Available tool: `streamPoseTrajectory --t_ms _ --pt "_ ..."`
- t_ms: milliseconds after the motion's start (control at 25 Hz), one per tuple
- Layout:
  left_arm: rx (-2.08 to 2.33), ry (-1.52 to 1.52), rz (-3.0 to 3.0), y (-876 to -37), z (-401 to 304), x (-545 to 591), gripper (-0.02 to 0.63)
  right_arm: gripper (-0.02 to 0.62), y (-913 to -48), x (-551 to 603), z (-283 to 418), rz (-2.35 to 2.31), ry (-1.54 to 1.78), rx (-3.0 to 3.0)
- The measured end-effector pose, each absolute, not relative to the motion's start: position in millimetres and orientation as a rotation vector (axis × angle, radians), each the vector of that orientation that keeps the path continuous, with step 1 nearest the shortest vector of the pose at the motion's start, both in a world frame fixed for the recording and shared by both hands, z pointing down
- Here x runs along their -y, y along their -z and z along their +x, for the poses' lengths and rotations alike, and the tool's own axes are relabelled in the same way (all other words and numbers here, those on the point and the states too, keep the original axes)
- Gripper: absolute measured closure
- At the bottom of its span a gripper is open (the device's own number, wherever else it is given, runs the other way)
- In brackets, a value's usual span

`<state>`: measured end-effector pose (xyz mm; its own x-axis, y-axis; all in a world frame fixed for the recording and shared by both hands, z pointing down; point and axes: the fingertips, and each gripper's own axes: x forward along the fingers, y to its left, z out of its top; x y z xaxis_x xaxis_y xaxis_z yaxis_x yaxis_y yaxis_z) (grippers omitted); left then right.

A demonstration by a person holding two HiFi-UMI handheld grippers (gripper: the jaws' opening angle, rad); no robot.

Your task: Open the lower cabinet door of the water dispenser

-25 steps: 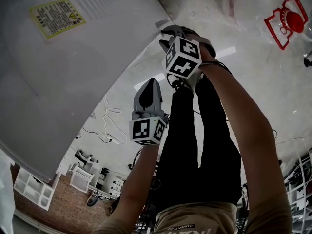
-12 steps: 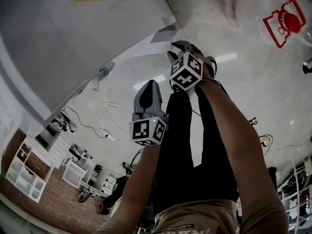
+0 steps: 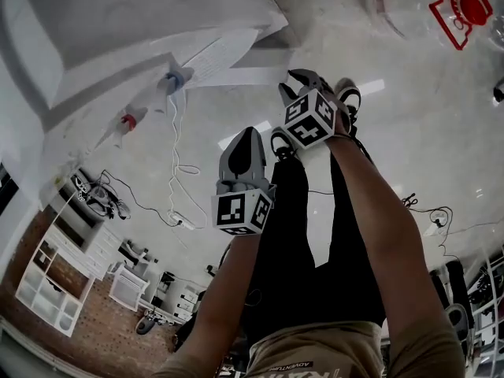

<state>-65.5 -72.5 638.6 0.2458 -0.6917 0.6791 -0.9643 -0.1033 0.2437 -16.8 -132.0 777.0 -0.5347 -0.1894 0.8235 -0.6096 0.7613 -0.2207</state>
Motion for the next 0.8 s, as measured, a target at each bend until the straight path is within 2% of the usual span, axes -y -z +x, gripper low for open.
streamPoseTrajectory --t_ms 800 --pt "1.402 -0.631 2.003 -641.9 -141.8 -10.6 0.603 0.483 -780.9 31.0 -54.4 0.832 -0.758 2.013"
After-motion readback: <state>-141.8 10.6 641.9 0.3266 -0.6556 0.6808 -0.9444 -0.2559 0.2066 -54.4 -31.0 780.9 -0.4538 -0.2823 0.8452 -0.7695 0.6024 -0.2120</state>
